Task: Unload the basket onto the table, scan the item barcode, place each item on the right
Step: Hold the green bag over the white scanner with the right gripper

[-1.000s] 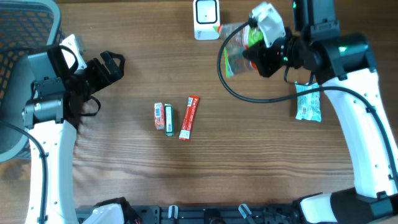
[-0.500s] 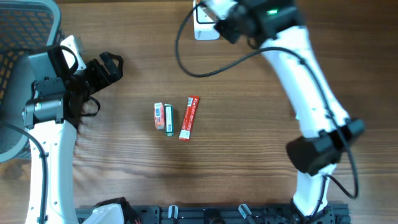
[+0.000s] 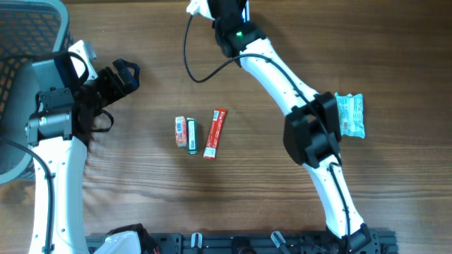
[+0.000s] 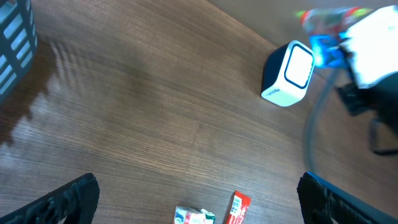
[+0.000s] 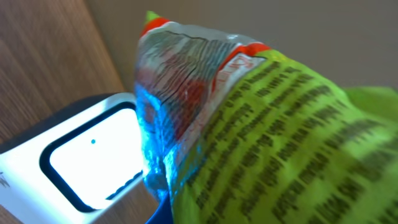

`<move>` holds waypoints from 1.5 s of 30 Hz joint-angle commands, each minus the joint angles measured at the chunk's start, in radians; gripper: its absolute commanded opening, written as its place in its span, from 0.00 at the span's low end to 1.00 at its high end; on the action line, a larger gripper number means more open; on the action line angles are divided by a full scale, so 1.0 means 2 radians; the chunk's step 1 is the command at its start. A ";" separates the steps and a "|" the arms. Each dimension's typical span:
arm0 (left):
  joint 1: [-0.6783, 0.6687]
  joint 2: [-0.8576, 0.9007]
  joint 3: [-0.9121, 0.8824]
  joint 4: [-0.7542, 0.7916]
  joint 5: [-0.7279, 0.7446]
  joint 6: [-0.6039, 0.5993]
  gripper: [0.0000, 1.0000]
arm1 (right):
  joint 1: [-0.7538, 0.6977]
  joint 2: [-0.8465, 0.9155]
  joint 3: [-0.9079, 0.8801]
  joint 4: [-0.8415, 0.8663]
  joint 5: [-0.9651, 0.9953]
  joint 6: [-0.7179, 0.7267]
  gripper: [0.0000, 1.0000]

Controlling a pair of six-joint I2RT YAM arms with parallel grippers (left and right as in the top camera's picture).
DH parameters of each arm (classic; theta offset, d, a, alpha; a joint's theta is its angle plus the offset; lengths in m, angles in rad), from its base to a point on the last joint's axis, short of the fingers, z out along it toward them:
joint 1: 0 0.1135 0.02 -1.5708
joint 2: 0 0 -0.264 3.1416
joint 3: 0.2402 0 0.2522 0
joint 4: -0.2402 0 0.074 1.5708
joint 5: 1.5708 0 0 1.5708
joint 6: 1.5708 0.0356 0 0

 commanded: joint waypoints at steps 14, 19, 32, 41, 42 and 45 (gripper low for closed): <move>0.002 0.002 0.007 0.002 -0.003 0.009 1.00 | 0.000 0.026 0.011 0.085 0.029 -0.017 0.04; 0.002 0.002 0.007 0.002 -0.003 0.009 1.00 | 0.000 0.026 0.011 0.067 0.029 0.045 0.04; 0.002 0.002 0.007 0.002 -0.003 0.009 1.00 | 0.000 0.026 0.011 0.019 0.024 0.225 0.04; 0.002 0.002 0.007 0.002 -0.003 0.009 1.00 | 0.000 0.021 0.012 0.047 0.041 0.270 0.04; 0.002 0.002 0.007 0.002 -0.003 0.009 1.00 | 0.000 0.016 0.012 0.048 0.044 0.270 0.04; 0.002 0.002 0.007 0.002 -0.003 0.009 1.00 | 0.000 -0.015 0.012 0.022 0.039 0.273 0.04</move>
